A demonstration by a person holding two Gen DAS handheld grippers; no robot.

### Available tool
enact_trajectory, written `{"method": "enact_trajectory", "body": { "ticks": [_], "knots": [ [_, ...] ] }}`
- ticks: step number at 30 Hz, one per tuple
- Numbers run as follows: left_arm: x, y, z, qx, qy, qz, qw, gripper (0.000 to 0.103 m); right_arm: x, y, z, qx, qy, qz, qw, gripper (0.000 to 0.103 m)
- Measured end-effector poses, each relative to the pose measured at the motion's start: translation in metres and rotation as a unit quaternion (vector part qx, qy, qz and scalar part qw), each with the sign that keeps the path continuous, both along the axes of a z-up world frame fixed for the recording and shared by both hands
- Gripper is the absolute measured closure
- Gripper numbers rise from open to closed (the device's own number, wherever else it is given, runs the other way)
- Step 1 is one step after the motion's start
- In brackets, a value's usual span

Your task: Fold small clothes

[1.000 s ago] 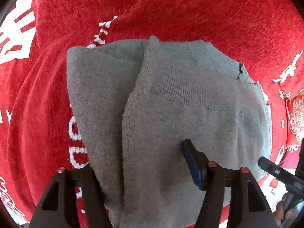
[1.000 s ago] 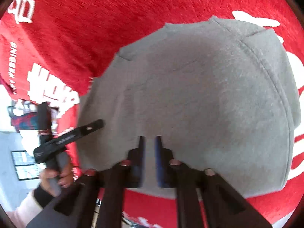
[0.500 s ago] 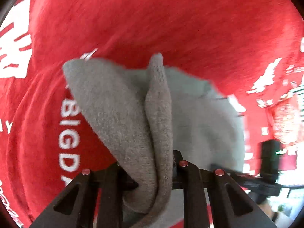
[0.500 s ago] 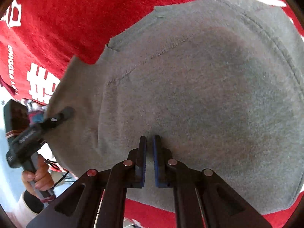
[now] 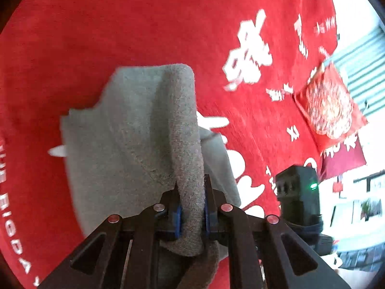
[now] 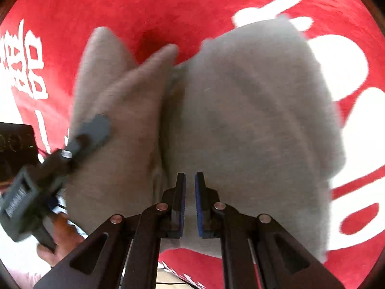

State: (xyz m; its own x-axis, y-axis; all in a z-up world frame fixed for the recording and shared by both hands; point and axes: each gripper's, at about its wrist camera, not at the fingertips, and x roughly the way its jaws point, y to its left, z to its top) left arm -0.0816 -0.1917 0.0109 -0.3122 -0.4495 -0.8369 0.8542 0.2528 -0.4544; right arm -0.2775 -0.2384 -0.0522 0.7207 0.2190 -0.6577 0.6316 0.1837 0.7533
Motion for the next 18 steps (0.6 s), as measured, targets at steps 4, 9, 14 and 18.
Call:
{"method": "enact_trajectory", "body": {
  "ticks": [4, 9, 14, 18],
  "knots": [
    [-0.036, -0.021, -0.031, 0.03, -0.021, -0.03, 0.9989, 0.088, -0.03, -0.009, -0.019, 0.035, -0.004, -0.031, 0.999, 0.091],
    [-0.056, -0.025, -0.038, 0.05, -0.058, -0.039, 0.9963, 0.088, -0.048, -0.013, -0.034, 0.073, -0.031, -0.065, 0.995, 0.091],
    [-0.059, -0.013, -0.006, 0.021, -0.135, -0.023, 0.9903, 0.003, -0.073, -0.021, -0.039, 0.112, -0.091, -0.117, 0.983, 0.081],
    [-0.04, 0.01, 0.024, -0.007, -0.189, 0.022, 0.9818, 0.001, -0.091, -0.029, -0.043, 0.146, -0.149, -0.163, 0.964, 0.038]
  ]
}}
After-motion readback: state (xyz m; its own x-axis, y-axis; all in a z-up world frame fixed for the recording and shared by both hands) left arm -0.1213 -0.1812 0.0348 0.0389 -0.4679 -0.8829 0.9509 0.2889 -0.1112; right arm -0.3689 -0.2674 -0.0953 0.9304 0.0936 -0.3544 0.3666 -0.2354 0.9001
